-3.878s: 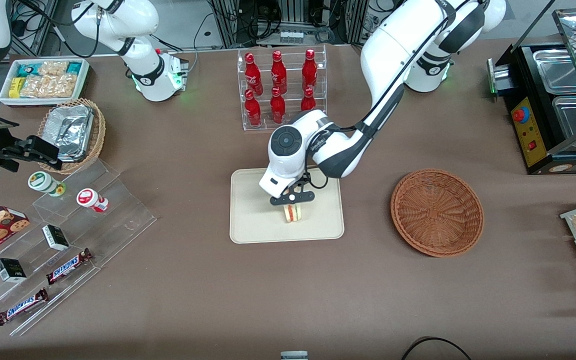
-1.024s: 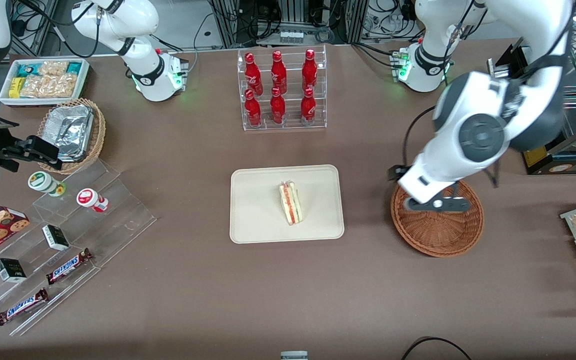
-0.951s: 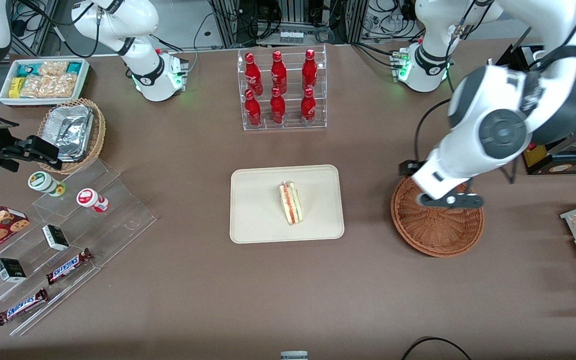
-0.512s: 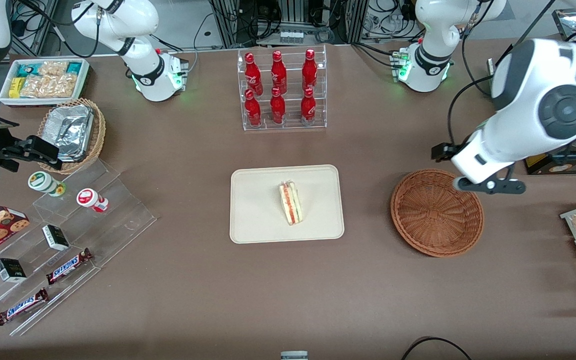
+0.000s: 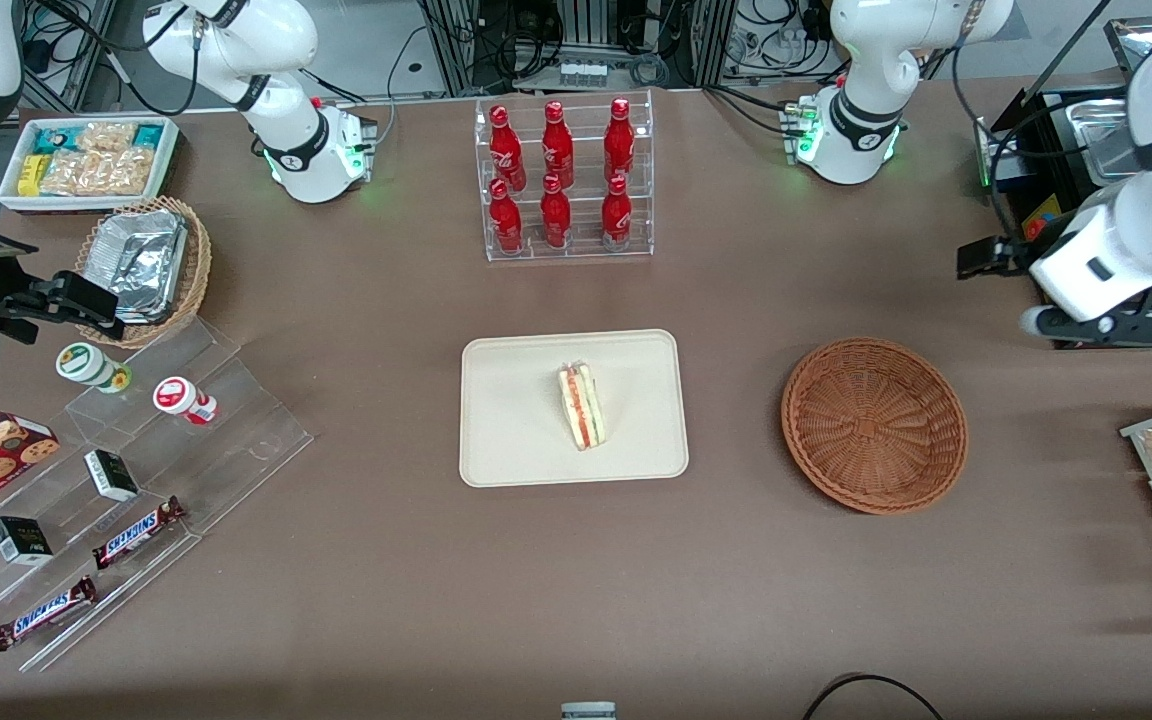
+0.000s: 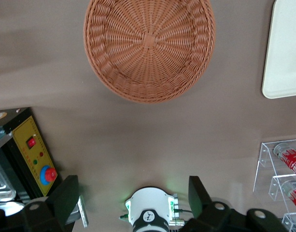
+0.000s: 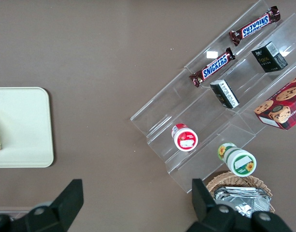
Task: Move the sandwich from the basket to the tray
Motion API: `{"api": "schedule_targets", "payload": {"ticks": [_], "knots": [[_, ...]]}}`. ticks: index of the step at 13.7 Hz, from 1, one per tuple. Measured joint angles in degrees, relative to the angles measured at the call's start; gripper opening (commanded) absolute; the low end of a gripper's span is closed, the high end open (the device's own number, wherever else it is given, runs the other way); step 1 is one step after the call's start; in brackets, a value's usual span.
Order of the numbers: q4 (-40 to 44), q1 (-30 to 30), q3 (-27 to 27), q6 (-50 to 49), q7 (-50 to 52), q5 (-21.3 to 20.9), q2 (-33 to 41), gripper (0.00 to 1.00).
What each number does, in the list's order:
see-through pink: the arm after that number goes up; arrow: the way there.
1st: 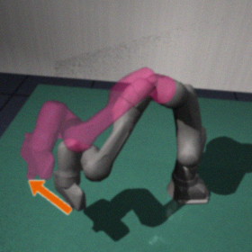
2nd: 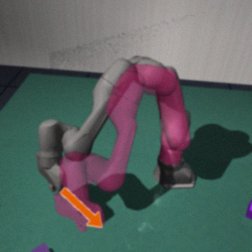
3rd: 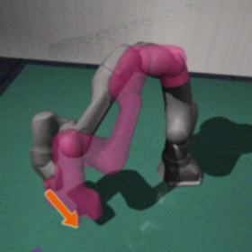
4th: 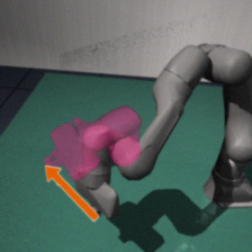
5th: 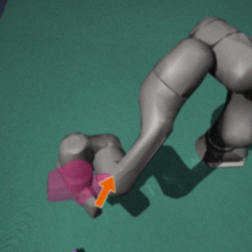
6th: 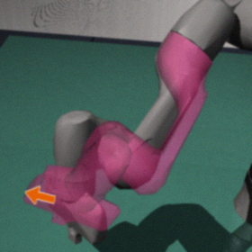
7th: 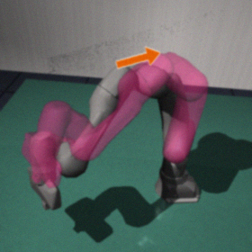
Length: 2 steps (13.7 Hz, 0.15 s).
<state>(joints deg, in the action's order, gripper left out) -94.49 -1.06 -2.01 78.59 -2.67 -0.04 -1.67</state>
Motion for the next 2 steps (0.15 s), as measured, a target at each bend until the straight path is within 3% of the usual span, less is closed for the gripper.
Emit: {"api": "schedule_targets", "payload": {"ticks": [2], "knots": [[0.0,-0.3,0.7,-0.4,0.0,-0.2,1.3,1.00]]}}
